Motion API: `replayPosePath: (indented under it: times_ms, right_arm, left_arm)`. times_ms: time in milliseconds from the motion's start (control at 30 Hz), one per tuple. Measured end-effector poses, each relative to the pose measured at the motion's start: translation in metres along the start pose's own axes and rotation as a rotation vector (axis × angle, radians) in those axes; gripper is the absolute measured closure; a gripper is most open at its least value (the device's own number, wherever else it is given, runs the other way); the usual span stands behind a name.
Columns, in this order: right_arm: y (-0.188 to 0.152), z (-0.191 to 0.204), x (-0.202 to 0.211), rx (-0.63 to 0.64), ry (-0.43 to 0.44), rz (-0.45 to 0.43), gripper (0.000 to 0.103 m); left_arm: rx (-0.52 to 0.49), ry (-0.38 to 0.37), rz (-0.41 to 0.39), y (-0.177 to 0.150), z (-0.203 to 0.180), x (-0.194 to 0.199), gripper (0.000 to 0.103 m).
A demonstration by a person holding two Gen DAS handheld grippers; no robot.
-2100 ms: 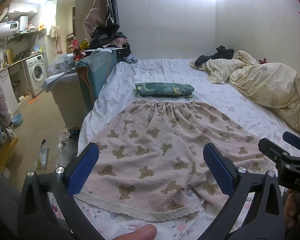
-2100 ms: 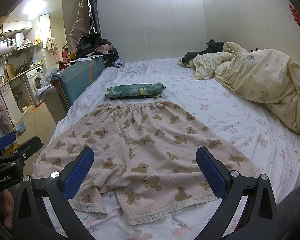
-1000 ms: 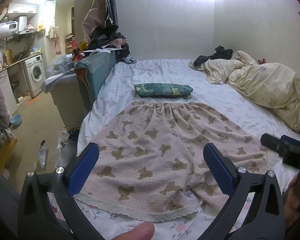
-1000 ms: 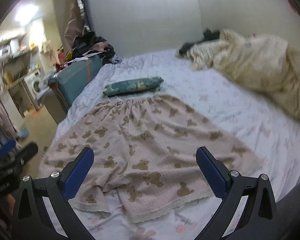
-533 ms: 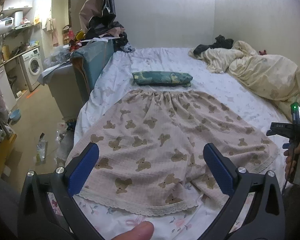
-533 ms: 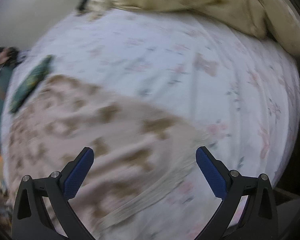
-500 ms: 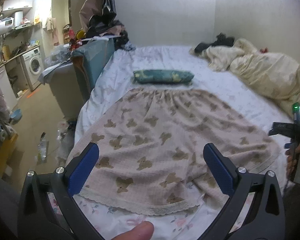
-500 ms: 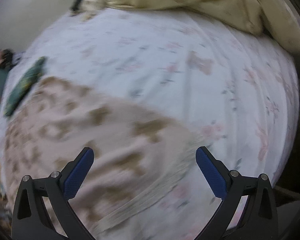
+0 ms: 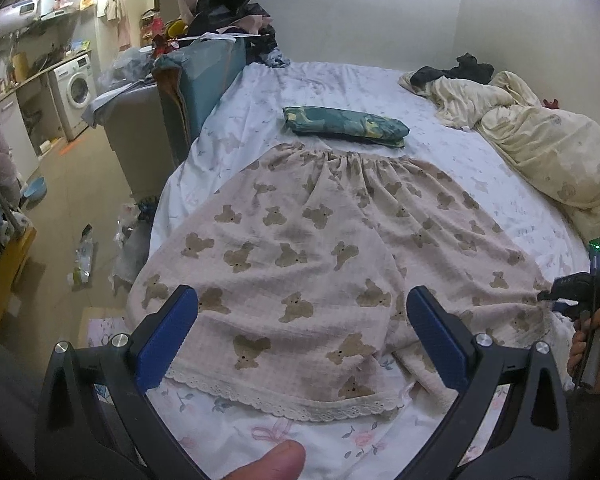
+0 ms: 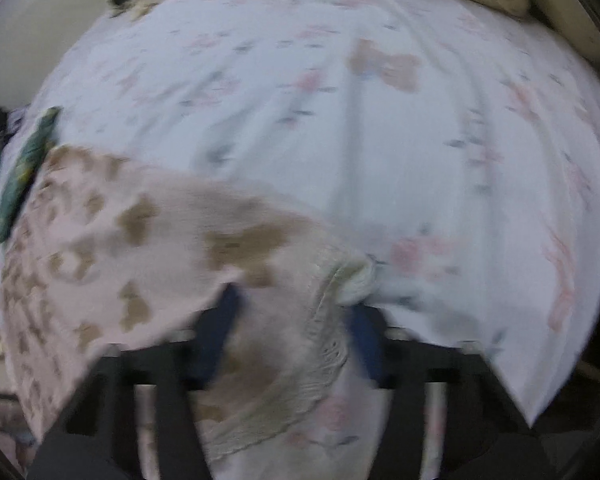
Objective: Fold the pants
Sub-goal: 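Grasp the lace hem of one shorts leg with the right gripper, then lift the hem with the right gripper while the left gripper grasps the other leg hem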
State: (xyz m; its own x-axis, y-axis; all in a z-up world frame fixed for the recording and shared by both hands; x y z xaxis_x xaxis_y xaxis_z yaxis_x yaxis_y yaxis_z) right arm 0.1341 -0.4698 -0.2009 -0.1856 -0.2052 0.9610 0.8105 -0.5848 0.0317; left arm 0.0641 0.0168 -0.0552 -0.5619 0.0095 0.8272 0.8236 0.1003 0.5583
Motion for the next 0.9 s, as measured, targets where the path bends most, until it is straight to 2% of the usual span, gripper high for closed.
replayPosePath:
  times_ms: [33, 100, 233, 400, 533, 600, 667, 767, 800, 900]
  right_arm:
    - [-0.002, 0.002, 0.001, 0.003, 0.032, 0.001, 0.099]
    - [-0.004, 0.011, 0.008, 0.037, 0.018, -0.041, 0.099]
    - [-0.008, 0.036, 0.022, 0.127, 0.045, -0.108, 0.099]
    - [-0.013, 0.072, 0.050, 0.229, 0.136, -0.224, 0.099]
    - [-0.037, 0.122, 0.081, 0.425, 0.259, -0.317, 0.099]
    - [-0.059, 0.152, 0.095, 0.536, 0.365, -0.330, 0.099]
    - [-0.092, 0.181, 0.104, 0.645, 0.475, -0.293, 0.099]
    - [-0.153, 0.230, 0.094, 0.859, 0.530, -0.176, 0.099]
    - [-0.170, 0.239, 0.083, 0.899, 0.543, -0.108, 0.100]
    - [-0.203, 0.244, 0.050, 0.936, 0.488, 0.033, 0.100]
  left_arm:
    - [0.005, -0.003, 0.000, 0.001, 0.001, 0.001, 0.000]
    - [0.015, -0.009, 0.000, 0.001, 0.002, 0.003, 0.000]
    - [0.028, -0.018, 0.003, 0.003, 0.005, 0.003, 0.000]
    - [0.052, -0.027, 0.017, 0.005, 0.007, 0.003, 0.000]
    - [0.054, -0.018, 0.025, 0.004, 0.009, 0.001, 0.000]
    - [0.058, -0.015, 0.024, 0.004, 0.010, 0.002, 0.000]
    - [0.059, -0.008, 0.023, 0.003, 0.011, 0.002, 0.000]
    - [0.062, 0.002, 0.036, 0.004, 0.015, -0.001, 0.000]
    - [0.065, 0.007, 0.043, 0.005, 0.017, -0.002, 0.000]
    - [0.073, 0.030, 0.085, 0.011, 0.026, -0.009, 0.000]
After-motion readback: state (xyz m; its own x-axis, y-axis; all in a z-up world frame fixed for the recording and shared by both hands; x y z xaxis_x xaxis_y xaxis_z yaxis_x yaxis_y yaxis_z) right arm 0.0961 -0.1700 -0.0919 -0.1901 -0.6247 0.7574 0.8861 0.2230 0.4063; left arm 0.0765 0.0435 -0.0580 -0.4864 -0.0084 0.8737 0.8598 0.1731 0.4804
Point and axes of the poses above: each gripper's, at about its wrist camera, not at the fingertips, and x roughly against the way its jaws point, z to its left, y to its top, the point moved 4 cm from there along -x, roughly the way its jaws point, and after that the axes turned 10 degrees about z, right-handed, at the moved point
